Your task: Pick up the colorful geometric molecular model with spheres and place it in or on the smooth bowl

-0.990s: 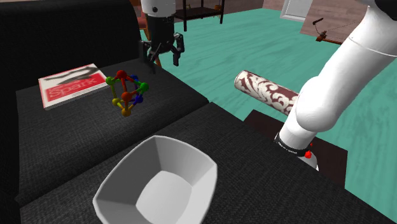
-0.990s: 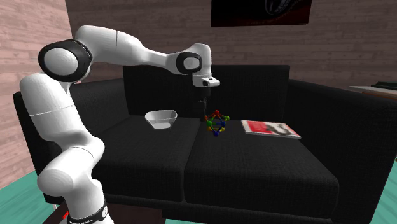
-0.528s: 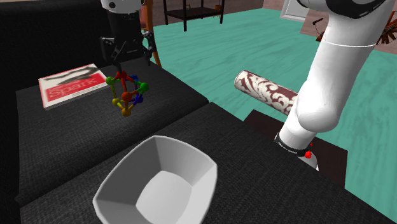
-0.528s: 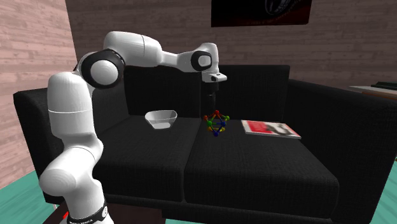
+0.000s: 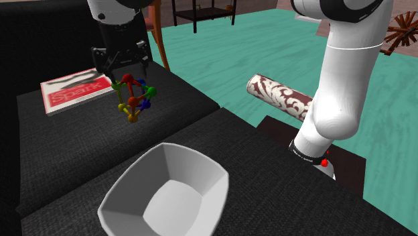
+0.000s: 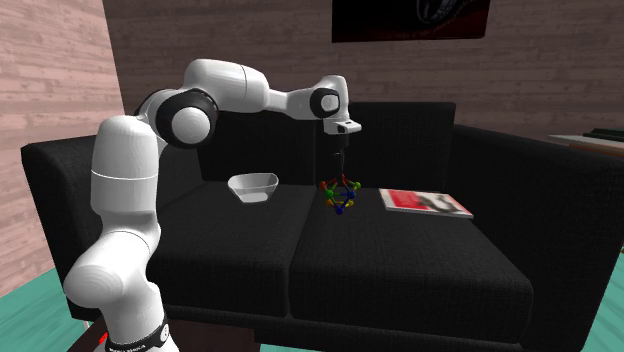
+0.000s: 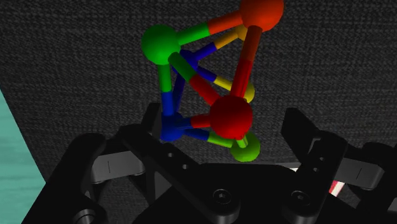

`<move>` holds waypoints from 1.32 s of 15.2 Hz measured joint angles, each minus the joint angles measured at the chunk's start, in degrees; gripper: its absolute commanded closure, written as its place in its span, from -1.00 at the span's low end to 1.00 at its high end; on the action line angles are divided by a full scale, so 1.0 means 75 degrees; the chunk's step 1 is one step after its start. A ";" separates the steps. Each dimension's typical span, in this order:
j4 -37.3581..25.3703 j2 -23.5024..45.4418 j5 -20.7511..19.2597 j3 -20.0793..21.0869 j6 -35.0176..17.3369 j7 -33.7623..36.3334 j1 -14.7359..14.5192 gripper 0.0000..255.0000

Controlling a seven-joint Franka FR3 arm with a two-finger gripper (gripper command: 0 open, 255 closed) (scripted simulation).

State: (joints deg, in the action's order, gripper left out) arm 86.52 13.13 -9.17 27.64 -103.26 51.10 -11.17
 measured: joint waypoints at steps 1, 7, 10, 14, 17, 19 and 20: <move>0.0111 0.0003 -0.0005 -0.0003 -0.0113 0.0011 0.0005 -1.00; 0.0269 -0.0001 -0.0006 -0.0012 -0.0271 0.0011 0.0023 -1.00; 0.0272 -0.0002 -0.0006 -0.0012 -0.0274 0.0011 0.0023 1.00; 0.0272 -0.0002 -0.0007 -0.0014 -0.0274 0.0011 0.0024 1.00; 0.0273 -0.0002 -0.0007 -0.0014 -0.0275 0.0010 0.0025 1.00; 0.0272 -0.0002 -0.0007 -0.0015 -0.0274 0.0009 0.0026 1.00; 0.0271 -0.0001 -0.0008 -0.0015 -0.0274 0.0010 0.0025 1.00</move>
State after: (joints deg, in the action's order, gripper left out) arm 88.55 13.12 -9.24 27.52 -105.31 51.17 -10.98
